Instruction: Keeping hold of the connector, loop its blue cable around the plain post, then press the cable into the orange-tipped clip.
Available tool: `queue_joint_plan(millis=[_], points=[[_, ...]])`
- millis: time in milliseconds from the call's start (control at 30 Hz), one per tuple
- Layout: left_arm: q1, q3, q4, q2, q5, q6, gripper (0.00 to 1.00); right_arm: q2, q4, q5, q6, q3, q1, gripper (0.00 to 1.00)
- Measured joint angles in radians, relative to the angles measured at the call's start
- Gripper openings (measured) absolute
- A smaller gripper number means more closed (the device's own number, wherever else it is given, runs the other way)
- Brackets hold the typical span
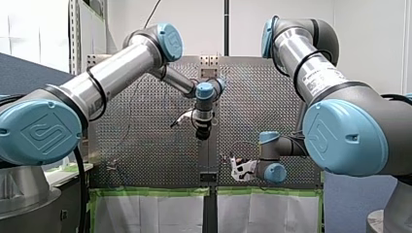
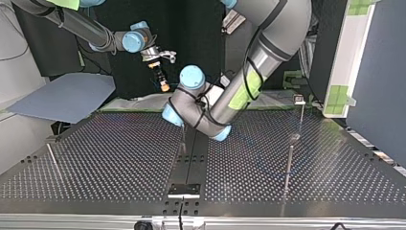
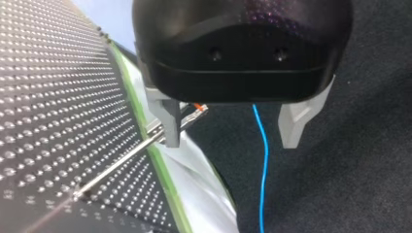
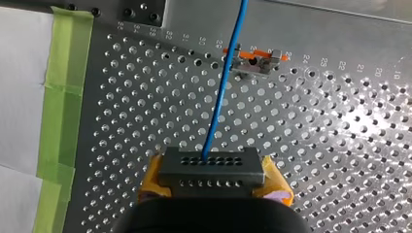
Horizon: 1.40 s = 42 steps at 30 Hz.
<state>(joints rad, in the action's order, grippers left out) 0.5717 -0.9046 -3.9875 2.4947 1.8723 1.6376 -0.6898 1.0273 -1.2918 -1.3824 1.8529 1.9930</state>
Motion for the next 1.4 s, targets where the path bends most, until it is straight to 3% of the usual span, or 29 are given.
queue_joint_plan(millis=[200, 400, 800, 1000, 1167, 1400], points=[[-0.007, 0.041, -0.005, 0.045, 0.000, 0.001, 1.00, 0.000, 0.000, 0.000, 0.000, -0.004, 0.004, 0.00], [-0.014, 0.047, 0.004, 0.053, 0.013, 0.006, 1.00, 0.000, 0.001, 0.000, 0.000, -0.004, 0.006, 0.00], [-0.036, 0.043, 0.030, 0.073, 0.038, 0.003, 1.00, 0.000, -0.006, 0.000, 0.001, -0.005, 0.007, 0.00], [-0.039, 0.004, 0.037, 0.092, 0.040, -0.021, 1.00, 0.000, -0.008, 0.000, 0.000, -0.007, 0.008, 0.00], [-0.044, -0.008, 0.057, 0.094, 0.031, -0.026, 1.00, 0.000, -0.008, 0.000, 0.000, -0.008, 0.009, 0.00], [-0.051, -0.008, 0.111, 0.096, -0.018, -0.025, 1.00, 0.000, -0.007, 0.000, 0.000, -0.008, 0.012, 0.00]])
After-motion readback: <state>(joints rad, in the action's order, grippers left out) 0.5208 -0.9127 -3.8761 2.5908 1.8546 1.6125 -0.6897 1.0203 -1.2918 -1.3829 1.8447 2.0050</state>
